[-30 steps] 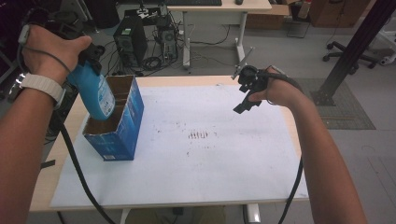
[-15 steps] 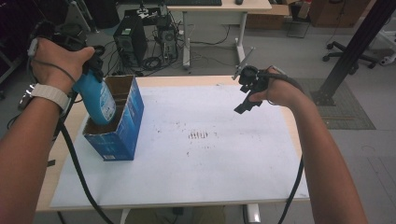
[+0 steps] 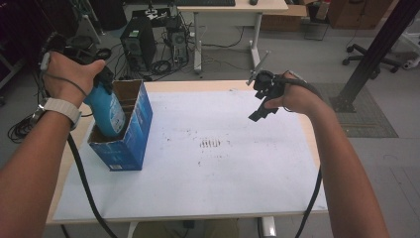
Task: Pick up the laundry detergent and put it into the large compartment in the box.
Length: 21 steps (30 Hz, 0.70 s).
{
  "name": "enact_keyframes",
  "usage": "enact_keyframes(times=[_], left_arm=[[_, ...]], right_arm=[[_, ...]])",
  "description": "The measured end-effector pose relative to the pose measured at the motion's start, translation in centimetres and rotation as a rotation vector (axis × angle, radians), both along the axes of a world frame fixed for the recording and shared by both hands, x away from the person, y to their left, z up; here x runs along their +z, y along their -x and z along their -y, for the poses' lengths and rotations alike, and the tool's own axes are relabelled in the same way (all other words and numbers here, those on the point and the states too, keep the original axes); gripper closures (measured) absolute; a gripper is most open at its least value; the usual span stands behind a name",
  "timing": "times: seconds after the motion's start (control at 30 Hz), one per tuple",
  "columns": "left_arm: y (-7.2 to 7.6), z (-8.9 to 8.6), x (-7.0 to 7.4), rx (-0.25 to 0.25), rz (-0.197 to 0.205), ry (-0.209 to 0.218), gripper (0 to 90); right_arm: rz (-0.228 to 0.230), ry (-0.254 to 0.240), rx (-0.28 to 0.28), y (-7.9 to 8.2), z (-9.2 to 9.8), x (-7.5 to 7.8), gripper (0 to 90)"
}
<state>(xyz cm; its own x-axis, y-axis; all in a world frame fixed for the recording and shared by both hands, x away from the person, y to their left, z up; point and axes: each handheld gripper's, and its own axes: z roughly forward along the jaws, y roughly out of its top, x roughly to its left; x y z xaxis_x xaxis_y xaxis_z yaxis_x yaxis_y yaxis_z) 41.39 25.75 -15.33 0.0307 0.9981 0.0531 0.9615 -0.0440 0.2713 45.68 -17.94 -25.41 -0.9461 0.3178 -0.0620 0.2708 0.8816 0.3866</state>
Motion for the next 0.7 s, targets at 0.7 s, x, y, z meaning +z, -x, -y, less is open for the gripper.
enact_keyframes(times=[0.7], left_arm=[[-0.5,0.1,-3.9,-0.015,-0.004,-0.012,37.2]], right_arm=[[-0.006,0.007,0.000,0.0,0.0,-0.3,8.7]])
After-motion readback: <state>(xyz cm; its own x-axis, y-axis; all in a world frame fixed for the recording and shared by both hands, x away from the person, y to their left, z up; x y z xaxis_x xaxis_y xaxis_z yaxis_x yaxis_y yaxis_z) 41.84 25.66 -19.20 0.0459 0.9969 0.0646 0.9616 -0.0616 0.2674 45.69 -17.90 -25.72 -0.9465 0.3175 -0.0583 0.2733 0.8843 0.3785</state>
